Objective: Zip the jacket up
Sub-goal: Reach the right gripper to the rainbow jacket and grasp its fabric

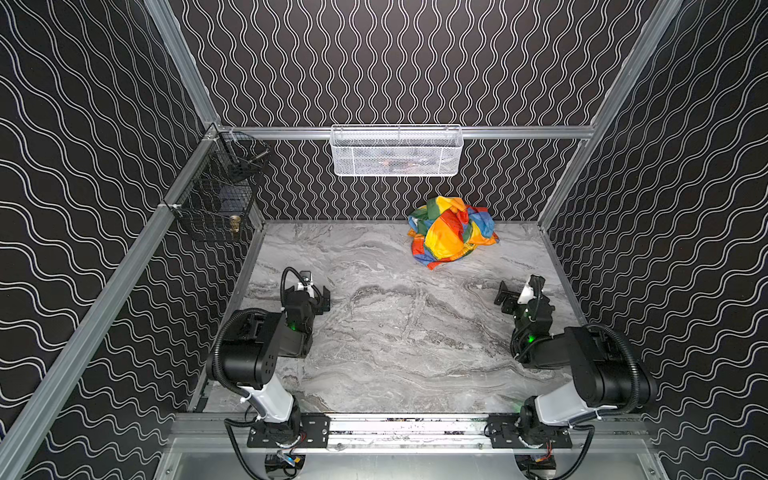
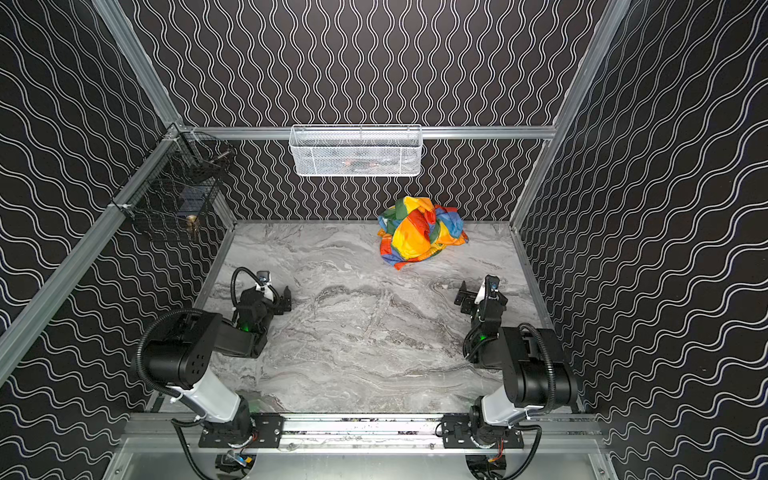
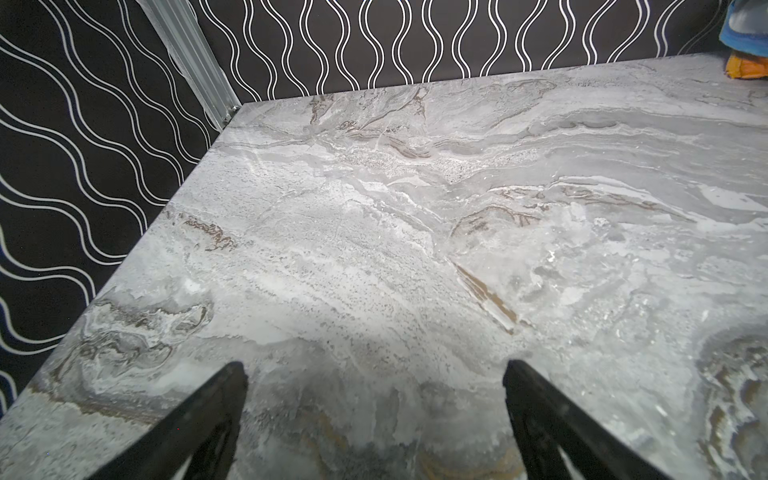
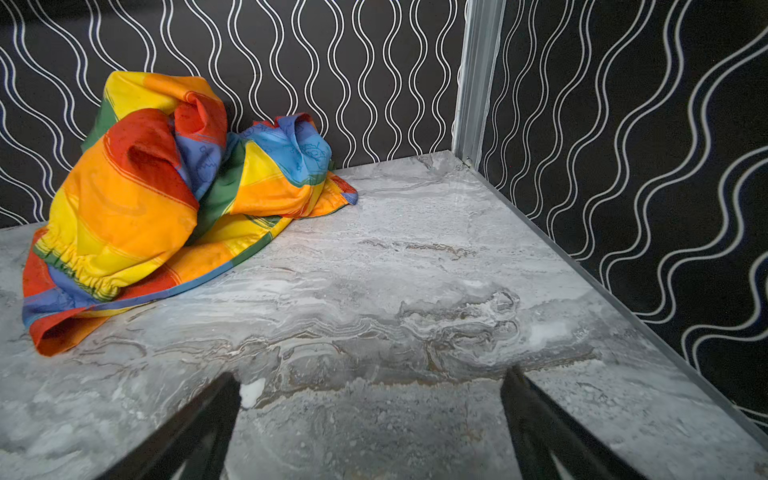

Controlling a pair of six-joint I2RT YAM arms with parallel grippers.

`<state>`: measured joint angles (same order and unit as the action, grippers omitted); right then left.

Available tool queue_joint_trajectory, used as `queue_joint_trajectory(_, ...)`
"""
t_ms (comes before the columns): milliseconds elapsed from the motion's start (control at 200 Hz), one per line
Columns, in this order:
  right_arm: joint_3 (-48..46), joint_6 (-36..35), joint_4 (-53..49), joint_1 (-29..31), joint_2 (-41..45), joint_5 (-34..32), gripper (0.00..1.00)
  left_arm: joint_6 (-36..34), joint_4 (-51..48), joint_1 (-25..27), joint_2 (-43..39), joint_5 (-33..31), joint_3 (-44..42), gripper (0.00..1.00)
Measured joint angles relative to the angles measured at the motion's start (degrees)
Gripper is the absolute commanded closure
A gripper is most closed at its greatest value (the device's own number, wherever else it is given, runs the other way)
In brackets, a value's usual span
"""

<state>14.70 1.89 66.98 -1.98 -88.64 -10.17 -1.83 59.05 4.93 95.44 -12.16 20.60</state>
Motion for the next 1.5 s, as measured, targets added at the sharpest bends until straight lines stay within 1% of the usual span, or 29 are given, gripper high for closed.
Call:
queue_joint_trajectory(165, 0.02, 0.02, -0.11, 0.00, 0.31, -0.04, 0.01, 0.00, -0.33, 0.02, -0.35, 0.00, 0.02, 0.01)
queue_joint_trajectory(245, 0.59, 0.22, -2.73, 0.00, 2.99, -1.36, 0.01, 0.02, -3.98, 0.04, -2.14, -0.07, 1.66, 0.01)
queue_joint_trajectory(380, 1.11, 0.72, -5.84, 0.02, 8.28, -3.76, 0.01, 0.22, -12.28, 0.07, -4.98, -2.14, 8.07, 0.01)
queue_joint_trajectory(490, 2.89, 1.84, -11.98, 0.04, 13.70, -5.60, 0.01, 0.22, -18.18, 0.07, -8.41, -3.19, 9.29, 0.01)
queue_joint_trajectory(626, 6.47, 4.46, -19.23, 0.09, 20.37, -5.81, 0.01, 2.23, -24.11, 0.07, -15.82, -5.07, 9.75, 0.01)
queue_joint_trajectory(741, 14.32, 10.05, -30.49, -0.07, 23.69, -5.27, 0.01, 6.05, -27.10, 0.07, -23.41, -5.07, 10.69, 0.01)
queue_joint_trajectory(811, 21.77, 12.57, -39.71, -0.44, 23.63, -2.60, 0.01, 9.25, -29.09, 0.07, -27.21, -4.87, 11.52, 0.01)
queue_joint_trajectory(911, 29.86, 14.08, -49.09, -0.59, 22.05, 1.90, 0.01, 14.29, -33.53, 0.04, -31.41, -3.56, 13.44, 0.01)
queue_joint_trajectory(991, 33.00, 15.19, -54.90, -0.59, 20.98, 4.83, 0.01, 18.27, -38.27, 0.04, -33.99, -2.32, 15.96, 0.01)
queue_joint_trajectory(1071, 33.62, 16.33, -58.42, -0.72, 20.94, 6.71, 0.01, 21.86, -42.49, 0.00, -35.98, -0.50, 18.43, 0.01)
queue_joint_trajectory(1156, 33.38, 19.87, -60.02, -2.10, 20.90, 10.54, 0.01, 25.75, -45.11, 0.00, -36.98, 4.35, 20.13, 0.01)
queue_joint_trajectory(1231, 34.62, 23.80, -61.05, -3.98, 18.93, 14.53, 0.13, 29.05, -46.71, 0.00, -36.89, 8.96, 21.03, 0.01)
queue_joint_trajectory(1301, 38.42, 26.91, -63.52, -4.46, 14.73, 18.97, 0.17, 32.46, -47.78, 0.00, -36.33, 12.24, 21.64, 0.01)
queue_joint_trajectory(1386, 43.91, 29.29, -65.24, -4.26, 8.50, 25.66, 0.17, 36.63, -49.42, 0.00, -35.28, 17.00, 22.16, 0.01)
queue_joint_trajectory(1496, 47.93, 32.02, -66.03, -3.30, 2.10, 31.61, 0.15, 41.24, -51.78, -0.04, -33.33, 23.96, 23.34, 0.01)
